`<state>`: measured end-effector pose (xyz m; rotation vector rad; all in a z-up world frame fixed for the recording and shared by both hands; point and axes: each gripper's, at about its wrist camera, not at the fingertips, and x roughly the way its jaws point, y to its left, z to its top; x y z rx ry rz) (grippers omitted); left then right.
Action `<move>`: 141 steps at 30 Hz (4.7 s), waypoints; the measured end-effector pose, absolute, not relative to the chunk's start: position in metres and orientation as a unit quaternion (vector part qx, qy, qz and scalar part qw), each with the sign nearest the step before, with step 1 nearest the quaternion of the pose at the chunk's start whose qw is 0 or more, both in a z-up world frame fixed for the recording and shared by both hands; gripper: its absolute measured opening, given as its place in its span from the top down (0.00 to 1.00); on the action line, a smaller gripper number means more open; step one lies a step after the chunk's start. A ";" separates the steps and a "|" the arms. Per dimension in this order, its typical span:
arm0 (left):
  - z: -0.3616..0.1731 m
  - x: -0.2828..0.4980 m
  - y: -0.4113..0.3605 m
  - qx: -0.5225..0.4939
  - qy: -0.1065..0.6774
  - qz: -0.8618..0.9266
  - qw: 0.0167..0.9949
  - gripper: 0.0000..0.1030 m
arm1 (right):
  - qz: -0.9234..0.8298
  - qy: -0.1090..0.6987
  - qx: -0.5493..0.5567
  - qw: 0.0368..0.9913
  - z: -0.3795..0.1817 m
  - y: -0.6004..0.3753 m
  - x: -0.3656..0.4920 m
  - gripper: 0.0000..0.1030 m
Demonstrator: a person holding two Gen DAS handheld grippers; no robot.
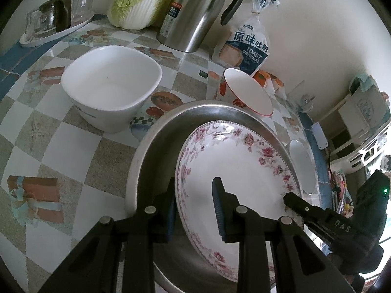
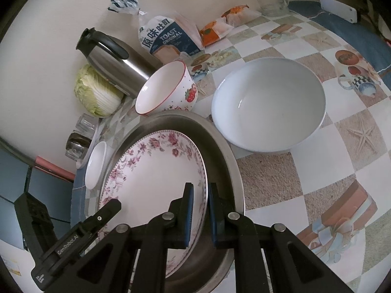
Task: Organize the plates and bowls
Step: 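Carry the pink-floral plate over the steel basin and lower it inside with the right gripper, then open the right gripper to release the plate inside the basin, then raise the right gripper and move it toward the red-rimmed white bowl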
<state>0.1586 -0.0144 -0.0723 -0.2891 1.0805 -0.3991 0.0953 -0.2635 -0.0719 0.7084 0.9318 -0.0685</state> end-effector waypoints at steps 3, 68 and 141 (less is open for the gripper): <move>-0.073 0.158 -0.016 -0.130 0.509 -0.186 0.830 0.74 | -0.035 0.441 0.329 0.834 -0.072 -0.263 0.095 0.88; -0.064 0.158 -0.023 -0.052 0.495 -0.129 0.858 0.70 | -0.089 0.455 0.177 0.868 -0.056 -0.231 0.103 0.82; 0.115 0.210 -0.002 -0.102 0.453 -0.134 0.875 0.08 | -0.112 0.329 0.212 0.913 0.192 -0.293 0.059 0.00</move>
